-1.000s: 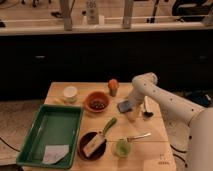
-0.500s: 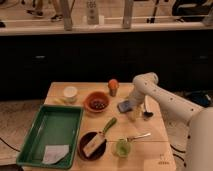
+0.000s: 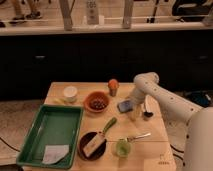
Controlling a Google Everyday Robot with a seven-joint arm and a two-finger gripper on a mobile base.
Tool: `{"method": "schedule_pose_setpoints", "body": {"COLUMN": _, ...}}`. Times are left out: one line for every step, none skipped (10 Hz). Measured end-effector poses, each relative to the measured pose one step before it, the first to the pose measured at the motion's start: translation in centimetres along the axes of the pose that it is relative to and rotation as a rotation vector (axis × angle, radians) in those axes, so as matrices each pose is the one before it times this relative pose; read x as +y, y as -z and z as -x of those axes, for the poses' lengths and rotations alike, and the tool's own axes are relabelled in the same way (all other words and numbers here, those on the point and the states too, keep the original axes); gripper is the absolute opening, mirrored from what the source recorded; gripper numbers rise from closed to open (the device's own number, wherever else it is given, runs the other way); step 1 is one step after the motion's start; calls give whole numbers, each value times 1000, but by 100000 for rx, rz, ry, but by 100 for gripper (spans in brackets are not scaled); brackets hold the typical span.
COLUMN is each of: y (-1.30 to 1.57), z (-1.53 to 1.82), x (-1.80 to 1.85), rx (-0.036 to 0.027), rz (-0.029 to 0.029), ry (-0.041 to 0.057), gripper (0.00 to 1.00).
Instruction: Place sponge in tray
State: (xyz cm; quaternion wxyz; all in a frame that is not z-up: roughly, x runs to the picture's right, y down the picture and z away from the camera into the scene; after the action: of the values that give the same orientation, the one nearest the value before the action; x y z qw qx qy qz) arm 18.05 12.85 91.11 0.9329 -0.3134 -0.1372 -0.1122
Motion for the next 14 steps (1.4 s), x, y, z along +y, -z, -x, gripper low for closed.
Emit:
{"method": "schedule_pose_setpoints", "body": {"y": -62, "z": 21, "x": -11, "rx": -319, "rz": 196, "ry": 69, "gripper": 80}}
{"method": "schedule_pose_setpoints", "body": {"y": -36, "z": 4, "x": -57, "rx": -164, "rz": -17, "ry": 25, "gripper": 80}}
{"method": "schedule_pose_setpoints", "body": {"y": -45, "z": 8, "x": -42, "rx": -170, "rz": 54, "ry": -2, "gripper": 80}}
{"method": "schedule_pose_setpoints", "body": {"y": -83, "z": -19, "x": 31, "rx": -357, "rz": 534, "ry": -151, "gripper": 80}}
{"method": "schedule_pose_setpoints", "body": {"y": -39, "z": 3, "x": -43, "rx": -180, "rz": 182, "ry": -5, "gripper": 80}}
{"method": "schedule_pose_setpoints", "body": {"y": -45, "z": -9, "x": -21, "rx": -191, "rz": 253, "ry": -42, "gripper": 80}}
{"method": "schedule_pose_setpoints", "body": {"y": -21, "z": -7, "x": -5, "rx": -217, "rz": 160, "ry": -136, "gripper": 80}}
{"method": "schedule_pose_setpoints", "body": {"y": -62, "z": -42, "x": -26, "rx": -188, "rz": 235, "ry": -175, "gripper": 80}}
{"method": "schedule_pose_setpoints", "body": {"y": -42, "z": -32, "x": 6, "rx": -128, "rz": 394, "ry": -101, "gripper": 80}}
{"method": "schedule_pose_setpoints", "body": {"y": -41, "z": -25, "x": -1, "rx": -149, "rz": 239, "ry": -71, "gripper": 80}}
{"method": "schedule_pose_setpoints", "body": {"y": -36, "z": -49, "x": -64, "rx": -267, "rz": 149, "ry": -189, "gripper": 80}}
{"method": "schedule_pose_setpoints", "body": {"y": -16, "z": -41, "x": 16, "rx": -81, "rz": 208, "ry": -130, "gripper": 80}}
{"method": "schedule_pose_setpoints", "body": {"y": -18, "z": -56, "x": 24, "rx": -126, "rz": 226, "ry": -208, "gripper": 80}}
{"method": "schedule_pose_setpoints", "body": {"y": -20, "z": -43, "x": -28, "rx": -181, "rz": 141, "ry": -192, "gripper": 80}}
